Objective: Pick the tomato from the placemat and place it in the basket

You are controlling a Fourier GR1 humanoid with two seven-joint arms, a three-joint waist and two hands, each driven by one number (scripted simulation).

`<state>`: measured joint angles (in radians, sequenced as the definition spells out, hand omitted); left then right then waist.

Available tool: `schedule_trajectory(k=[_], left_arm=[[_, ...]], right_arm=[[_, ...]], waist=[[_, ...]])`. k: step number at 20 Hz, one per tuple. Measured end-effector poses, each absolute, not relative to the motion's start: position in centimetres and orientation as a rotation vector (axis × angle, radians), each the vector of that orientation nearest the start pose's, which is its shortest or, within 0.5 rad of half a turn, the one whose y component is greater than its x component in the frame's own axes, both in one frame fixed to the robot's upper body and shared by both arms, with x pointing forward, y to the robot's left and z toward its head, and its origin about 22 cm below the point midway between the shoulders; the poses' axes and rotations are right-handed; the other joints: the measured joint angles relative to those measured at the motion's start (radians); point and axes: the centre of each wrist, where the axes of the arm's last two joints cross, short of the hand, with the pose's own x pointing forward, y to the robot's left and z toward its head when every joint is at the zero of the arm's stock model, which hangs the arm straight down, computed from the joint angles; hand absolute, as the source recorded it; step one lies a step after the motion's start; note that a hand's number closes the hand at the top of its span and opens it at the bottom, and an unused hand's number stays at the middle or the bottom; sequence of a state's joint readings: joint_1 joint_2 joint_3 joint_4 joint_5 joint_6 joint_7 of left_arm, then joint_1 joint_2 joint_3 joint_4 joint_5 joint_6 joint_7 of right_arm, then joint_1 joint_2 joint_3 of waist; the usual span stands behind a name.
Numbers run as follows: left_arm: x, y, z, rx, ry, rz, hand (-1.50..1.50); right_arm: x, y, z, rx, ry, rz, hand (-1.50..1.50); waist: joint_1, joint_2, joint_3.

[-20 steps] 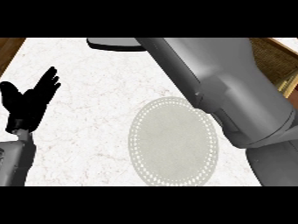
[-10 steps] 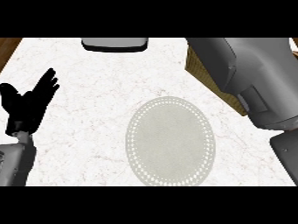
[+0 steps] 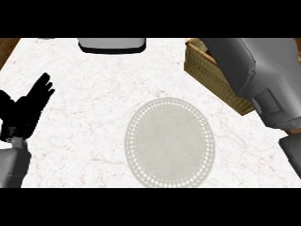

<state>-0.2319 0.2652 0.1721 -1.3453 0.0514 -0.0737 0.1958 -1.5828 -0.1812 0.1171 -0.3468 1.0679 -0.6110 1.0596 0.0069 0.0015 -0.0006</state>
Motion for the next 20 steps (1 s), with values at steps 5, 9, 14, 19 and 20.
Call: schedule_trajectory(k=[5, 9, 14, 19, 20], left_arm=[[29.9, 31.8, 3.8, 0.194, -1.386, -0.075, 0.0], [29.5, 31.8, 3.9, 0.189, -1.386, -0.074, 0.0], [29.4, 31.8, 3.9, 0.185, -1.382, -0.075, 0.0], [29.3, 31.5, 3.9, 0.191, -1.385, -0.076, 0.0], [29.2, 31.3, 3.8, 0.188, -1.382, -0.074, 0.0]], right_arm=[[47.3, -10.1, 26.5, -1.49, -1.321, -0.018, -1.5], [47.8, -12.7, 24.9, -1.494, -1.274, -0.084, -1.5], [47.8, -14.1, 23.7, -1.465, -1.284, -0.132, -1.5], [47.5, -14.9, 24.5, -1.446, -1.33, -0.212, -1.5], [47.5, -15.2, 24.5, -1.439, -1.336, -0.245, -1.5]], waist=[[-0.007, -0.002, 0.0], [-0.001, -0.001, 0.0], [0.001, 0.0, 0.0], [0.001, -0.001, 0.001], [-0.002, -0.002, 0.0]])
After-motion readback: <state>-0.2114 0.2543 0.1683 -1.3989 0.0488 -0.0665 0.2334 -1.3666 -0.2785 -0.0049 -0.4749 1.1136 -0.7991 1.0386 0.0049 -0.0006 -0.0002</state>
